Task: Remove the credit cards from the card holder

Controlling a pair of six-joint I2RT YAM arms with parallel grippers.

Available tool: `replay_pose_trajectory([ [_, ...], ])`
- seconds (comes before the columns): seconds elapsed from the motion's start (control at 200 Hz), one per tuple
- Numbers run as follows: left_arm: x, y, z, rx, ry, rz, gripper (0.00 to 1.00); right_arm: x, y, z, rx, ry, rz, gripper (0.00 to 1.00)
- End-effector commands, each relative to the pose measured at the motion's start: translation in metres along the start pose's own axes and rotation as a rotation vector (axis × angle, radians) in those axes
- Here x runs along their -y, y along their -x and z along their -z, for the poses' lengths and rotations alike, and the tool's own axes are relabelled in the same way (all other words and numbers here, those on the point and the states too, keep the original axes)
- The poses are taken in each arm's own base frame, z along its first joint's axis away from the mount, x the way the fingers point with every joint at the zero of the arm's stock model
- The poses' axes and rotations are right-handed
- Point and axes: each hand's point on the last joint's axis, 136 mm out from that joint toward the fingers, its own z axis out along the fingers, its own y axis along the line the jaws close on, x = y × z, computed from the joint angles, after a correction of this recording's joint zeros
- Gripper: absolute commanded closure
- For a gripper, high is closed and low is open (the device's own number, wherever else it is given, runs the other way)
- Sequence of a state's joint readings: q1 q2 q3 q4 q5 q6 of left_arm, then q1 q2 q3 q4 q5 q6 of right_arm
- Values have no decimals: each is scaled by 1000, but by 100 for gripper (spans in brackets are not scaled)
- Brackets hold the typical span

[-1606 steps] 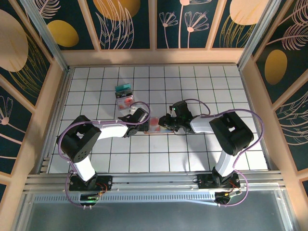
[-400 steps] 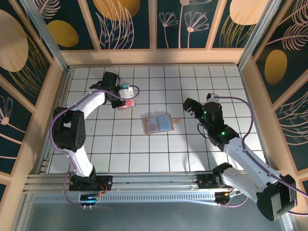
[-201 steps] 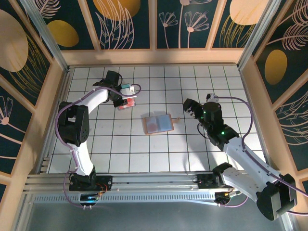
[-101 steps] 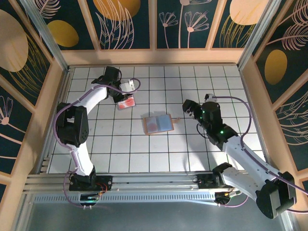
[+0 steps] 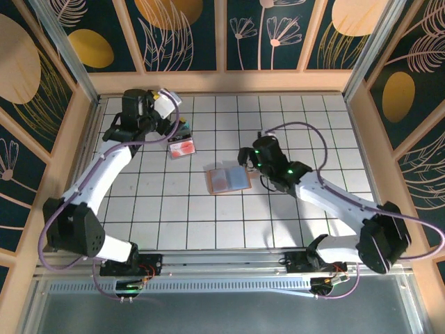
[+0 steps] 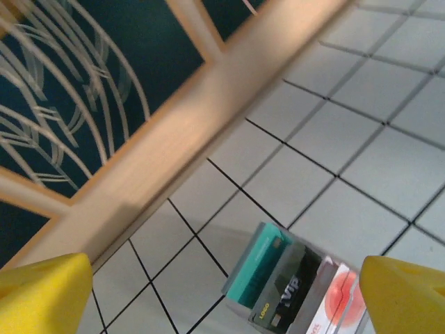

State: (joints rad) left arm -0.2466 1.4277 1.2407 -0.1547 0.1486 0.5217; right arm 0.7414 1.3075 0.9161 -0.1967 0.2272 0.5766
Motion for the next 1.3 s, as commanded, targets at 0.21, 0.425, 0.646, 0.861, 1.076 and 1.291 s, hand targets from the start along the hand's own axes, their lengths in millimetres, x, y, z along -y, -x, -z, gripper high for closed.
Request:
replay_pose_trajectory([
  [0.21,-42,-1,59,197,310,565,1,-33,-69,-36,-291,-101,297,62],
  [0.425,-25,-46,69,156,337,784,1,-44,-104,-54,-396,-86,365,63],
  [0.646,-17,-82,81,123,403,887,1,-58,-122,-67,-445,-57,389,62],
  [0.861,-12,-89,89,163,408,913,1,-58,-132,-81,-480,-76,407,54],
  [1.076,-9,-96,81,130,403,916,1,-53,-140,-89,-502,-96,415,44],
  [1.291,-7,-97,77,119,393,918,1,-48,-153,-93,-534,-85,399,44],
])
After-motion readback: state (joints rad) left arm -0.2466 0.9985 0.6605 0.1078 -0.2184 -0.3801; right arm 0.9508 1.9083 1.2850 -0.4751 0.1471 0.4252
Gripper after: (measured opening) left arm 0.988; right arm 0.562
